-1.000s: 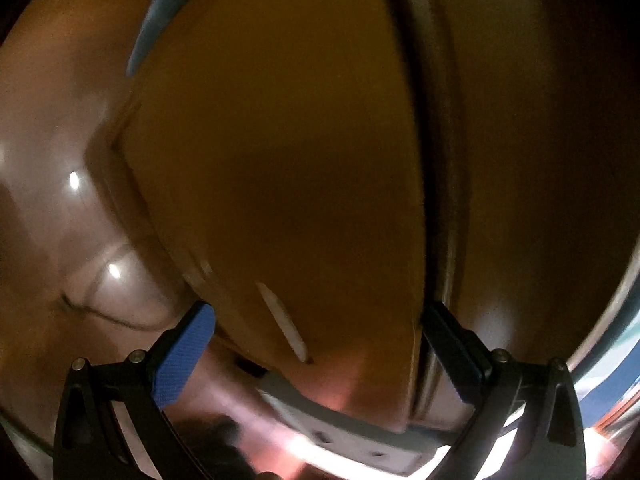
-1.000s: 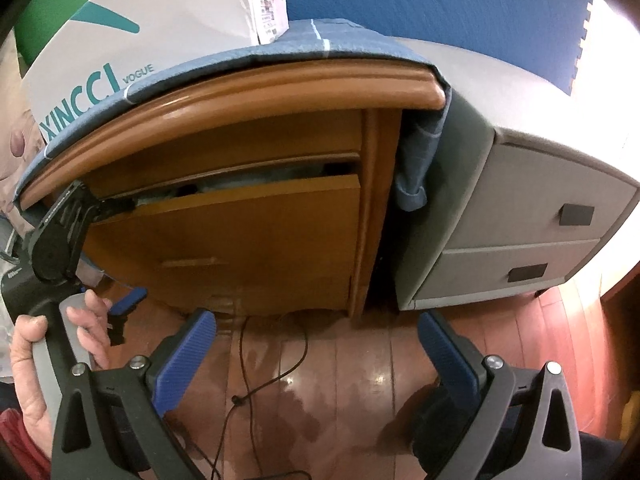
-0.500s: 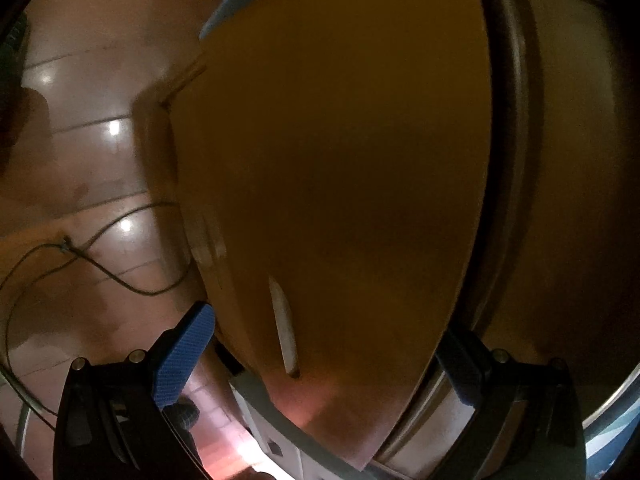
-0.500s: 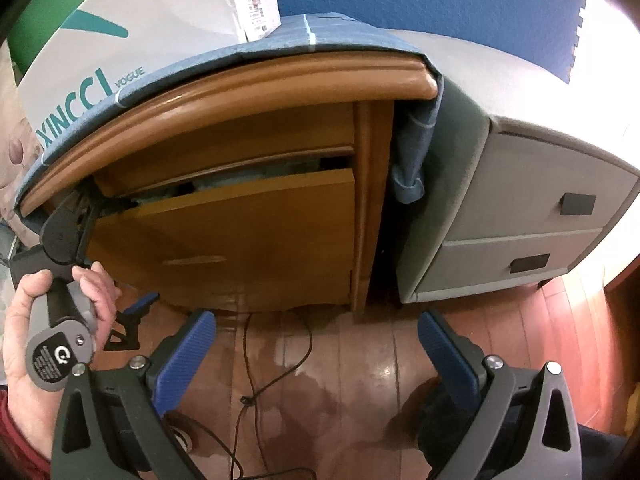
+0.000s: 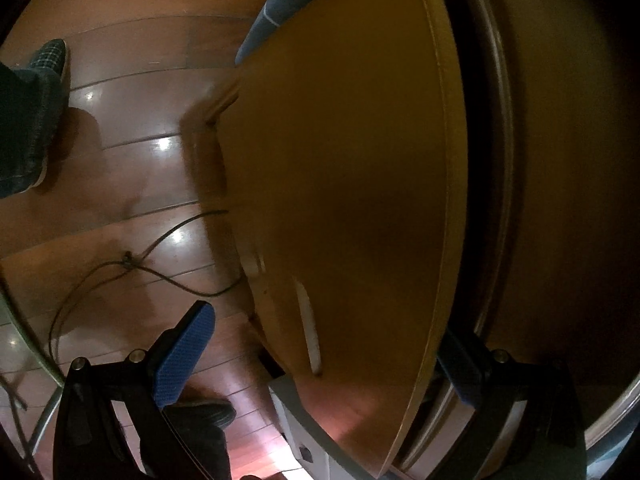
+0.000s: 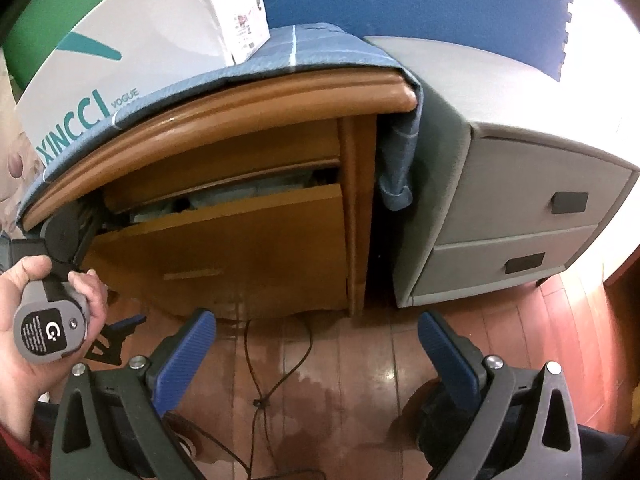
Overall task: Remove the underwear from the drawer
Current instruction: 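Hook the left tool on the drawer front and pull it open, then bring both tools above the clothes in the open drawer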
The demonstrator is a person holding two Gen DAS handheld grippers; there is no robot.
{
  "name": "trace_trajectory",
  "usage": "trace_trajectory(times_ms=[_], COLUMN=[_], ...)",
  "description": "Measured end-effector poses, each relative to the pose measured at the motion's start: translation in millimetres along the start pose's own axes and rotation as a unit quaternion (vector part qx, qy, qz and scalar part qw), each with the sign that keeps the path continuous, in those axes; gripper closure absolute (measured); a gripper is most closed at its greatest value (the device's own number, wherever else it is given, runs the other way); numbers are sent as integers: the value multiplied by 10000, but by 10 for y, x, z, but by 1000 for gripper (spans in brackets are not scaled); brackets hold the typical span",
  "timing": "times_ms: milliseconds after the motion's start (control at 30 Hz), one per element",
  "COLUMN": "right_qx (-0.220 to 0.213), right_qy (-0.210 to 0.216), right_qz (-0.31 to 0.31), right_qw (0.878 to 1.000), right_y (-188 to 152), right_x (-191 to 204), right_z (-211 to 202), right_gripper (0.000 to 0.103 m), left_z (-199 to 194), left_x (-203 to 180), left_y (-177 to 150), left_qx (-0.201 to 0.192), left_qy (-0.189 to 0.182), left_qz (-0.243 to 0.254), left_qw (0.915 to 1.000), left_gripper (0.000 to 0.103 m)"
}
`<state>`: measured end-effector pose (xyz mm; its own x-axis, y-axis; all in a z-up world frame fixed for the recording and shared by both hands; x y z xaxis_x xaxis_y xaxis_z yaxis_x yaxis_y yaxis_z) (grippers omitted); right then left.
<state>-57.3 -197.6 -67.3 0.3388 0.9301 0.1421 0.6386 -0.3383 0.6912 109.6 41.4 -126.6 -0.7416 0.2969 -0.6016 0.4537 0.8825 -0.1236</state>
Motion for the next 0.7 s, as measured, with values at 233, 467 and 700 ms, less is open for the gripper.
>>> trace_trajectory(times_ms=[233, 467, 700], right_qx=[-13, -68, -131], right_qy=[53, 36, -73], right_qz=[160, 228, 147], right_qw=[9999, 9997, 9998], right_y=[32, 70, 92], right_x=[-39, -99, -106], right_z=[-31, -75, -106], right_gripper=[0, 0, 0], left_z=[-122, -285, -463], left_x=[25, 89, 281], left_y=[29, 6, -38], left_qx=[-182, -416, -336], left_qy=[450, 677, 675], left_qz=[352, 792, 1106], left_qw=[9982, 9937, 9910], left_gripper=[0, 0, 0])
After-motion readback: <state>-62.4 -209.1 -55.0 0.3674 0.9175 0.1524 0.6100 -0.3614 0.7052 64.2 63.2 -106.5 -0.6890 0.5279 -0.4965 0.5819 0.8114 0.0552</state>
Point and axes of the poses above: each gripper's, at about its wrist camera, not at the fingertips, and z roughly the way its jaws point, x to its left, y to its top, the point moved 8 cm from there along z, roughly the way its jaws point, and after that the axes turned 7 degrees about -x, right-handed, at the moved point
